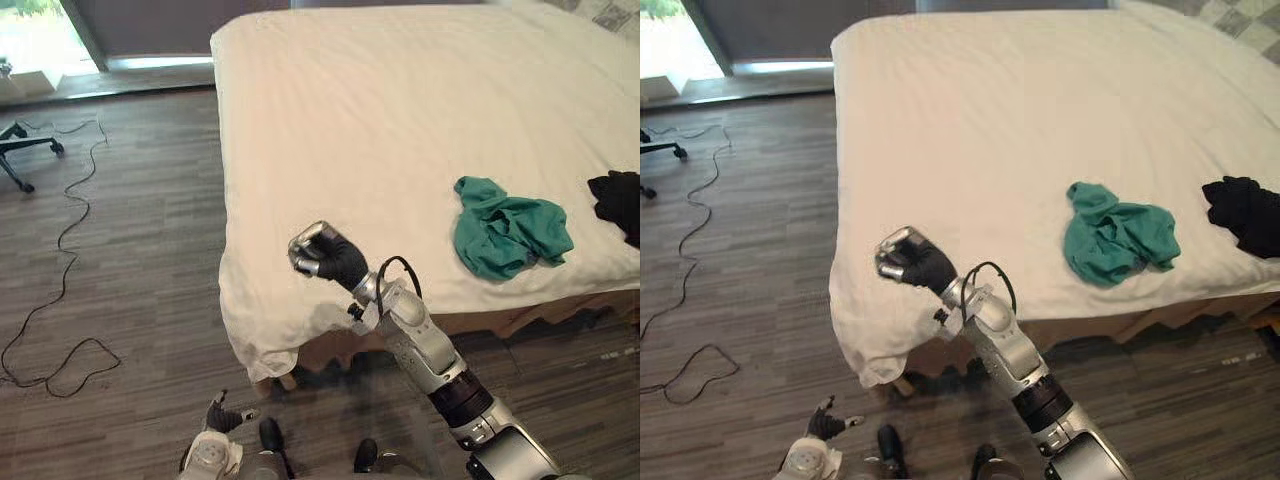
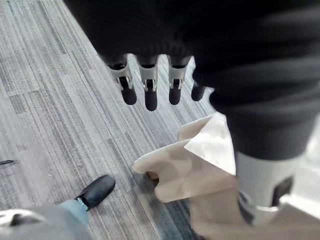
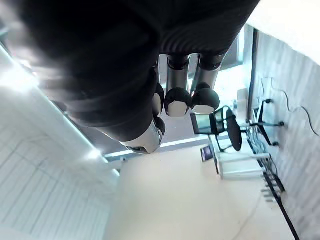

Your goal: Tidy the bed and pick cloth on bed and put in laundry

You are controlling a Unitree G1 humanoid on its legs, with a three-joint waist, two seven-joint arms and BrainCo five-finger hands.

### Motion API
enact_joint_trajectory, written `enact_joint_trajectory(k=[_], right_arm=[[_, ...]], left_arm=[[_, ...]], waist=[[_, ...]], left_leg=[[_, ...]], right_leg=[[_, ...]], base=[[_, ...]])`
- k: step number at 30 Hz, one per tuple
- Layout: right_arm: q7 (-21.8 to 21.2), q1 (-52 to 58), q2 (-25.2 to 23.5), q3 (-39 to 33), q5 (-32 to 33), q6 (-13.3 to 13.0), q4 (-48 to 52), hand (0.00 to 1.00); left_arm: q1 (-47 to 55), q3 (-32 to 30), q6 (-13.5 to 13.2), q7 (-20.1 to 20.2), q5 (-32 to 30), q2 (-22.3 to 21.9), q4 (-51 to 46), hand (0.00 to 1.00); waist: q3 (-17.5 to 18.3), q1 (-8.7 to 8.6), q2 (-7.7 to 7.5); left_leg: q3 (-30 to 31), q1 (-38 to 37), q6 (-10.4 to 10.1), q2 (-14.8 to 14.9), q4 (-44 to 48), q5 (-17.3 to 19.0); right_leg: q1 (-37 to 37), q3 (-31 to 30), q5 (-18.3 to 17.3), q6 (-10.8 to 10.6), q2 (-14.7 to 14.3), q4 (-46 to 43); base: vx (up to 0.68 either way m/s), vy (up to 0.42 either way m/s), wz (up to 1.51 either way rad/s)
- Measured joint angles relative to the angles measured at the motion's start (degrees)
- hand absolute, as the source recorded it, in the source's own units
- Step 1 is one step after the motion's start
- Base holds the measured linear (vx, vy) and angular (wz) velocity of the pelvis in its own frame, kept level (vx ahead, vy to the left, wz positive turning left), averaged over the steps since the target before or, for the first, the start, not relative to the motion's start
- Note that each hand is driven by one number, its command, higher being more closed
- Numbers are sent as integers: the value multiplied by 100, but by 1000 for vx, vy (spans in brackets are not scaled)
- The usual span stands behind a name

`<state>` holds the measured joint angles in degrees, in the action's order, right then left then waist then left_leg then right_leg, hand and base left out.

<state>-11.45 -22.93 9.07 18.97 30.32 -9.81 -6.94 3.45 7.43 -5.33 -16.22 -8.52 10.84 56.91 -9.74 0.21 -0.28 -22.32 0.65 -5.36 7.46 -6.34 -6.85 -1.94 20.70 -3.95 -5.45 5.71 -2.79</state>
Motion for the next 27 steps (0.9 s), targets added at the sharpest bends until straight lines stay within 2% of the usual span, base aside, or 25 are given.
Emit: enact_joint_trajectory(k=[3, 6, 8, 11, 15, 18, 19, 20, 22, 24, 26, 27], right_arm=[[532, -563, 67, -794, -70, -77, -778, 100], [875, -1432, 570, -1706, 20, -111, -1920, 100], [942, -1553, 907, -1977, 237, -110, -2522, 100], [1007, -1336, 1114, -2262, 600, -80, -3137, 100], [978, -747, 1152, -2601, 788, -94, -3441, 100], [983, 116, 1110, -2756, 793, 20, -3576, 100], [983, 372, 1079, -2786, 793, 39, -3643, 100], [995, 850, 974, -2887, 799, 122, -3714, 0], [980, 1233, 785, -3086, 815, 138, -3760, 0], [959, 1907, 416, -3329, 833, 154, -3974, 0], [954, 2461, 75, -3423, 836, 158, -4134, 0], [961, 2881, -154, -3458, 832, 166, -4234, 0]], left_arm=[[-139, 31, -69, 4, -30, 1, -13, 0], [-442, 59, -205, -12, -21, -9, -66, 0], [-495, 54, -297, -105, 37, 0, -98, 0], [-531, 54, -387, -152, 115, -28, -211, 0], [-527, 52, -575, -178, 133, -48, -405, 0], [-528, 52, -741, -173, 156, -58, -577, 0], [-522, 49, -782, -163, 173, -61, -618, 0], [-517, 30, -805, -133, 185, -61, -693, 0], [-517, 17, -815, -104, 183, -62, -744, 0], [-496, -29, -824, -73, 115, -86, -761, 0], [-457, -131, -832, -48, 24, -96, -763, 0], [-417, -203, -832, -31, -58, -98, -761, 0]], waist=[[-239, -7, 179], [-876, 18, 542], [-1165, 25, 677], [-1326, -36, 735], [-1331, -108, 745], [-1330, -121, 744], [-1330, -122, 744], [-1327, -155, 743], [-1321, -228, 730], [-1276, -303, 635], [-1167, -319, 496], [-1026, -348, 374]], left_leg=[[97, 414, 116, -2, 13, -97], [85, 755, 243, -37, 34, -255], [32, 860, 267, -58, 34, -283], [-59, 935, 263, -97, 36, -321], [-65, 878, 210, -124, 37, -284], [-68, 776, 26, -132, 37, -246], [-74, 734, 20, -133, 37, -245], [-99, 690, -17, -123, 36, -218], [-177, 671, -61, -103, 36, -186], [-382, 502, -117, -69, 36, -140], [-606, 306, -166, -20, 35, -85], [-787, 186, -171, 35, 33, -50]], right_leg=[[440, -22, 5, 150, 8, -159], [858, -119, 113, 223, 41, -320], [1054, -227, 134, 234, 68, -417], [1231, -312, 134, 215, 116, -507], [1233, -362, 91, 149, 151, -571], [1214, -365, 11, 33, 213, -719], [1195, -378, -3, 11, 221, -729], [1182, -410, -22, -12, 220, -742], [1182, -426, -26, -18, 208, -742], [1066, -564, -24, -18, 162, -675], [935, -661, -24, -19, 112, -612], [840, -742, -24, -18, 52, -536]], base=[[-93, 35, 6], [-124, 64, -4], [-70, 51, -23], [34, 17, -15], [101, -3, -5], [115, -21, -3], [82, -27, -12], [99, -32, -14], [96, -24, -17], [111, -26, -33], [86, -33, -42], [99, -51, -50]])
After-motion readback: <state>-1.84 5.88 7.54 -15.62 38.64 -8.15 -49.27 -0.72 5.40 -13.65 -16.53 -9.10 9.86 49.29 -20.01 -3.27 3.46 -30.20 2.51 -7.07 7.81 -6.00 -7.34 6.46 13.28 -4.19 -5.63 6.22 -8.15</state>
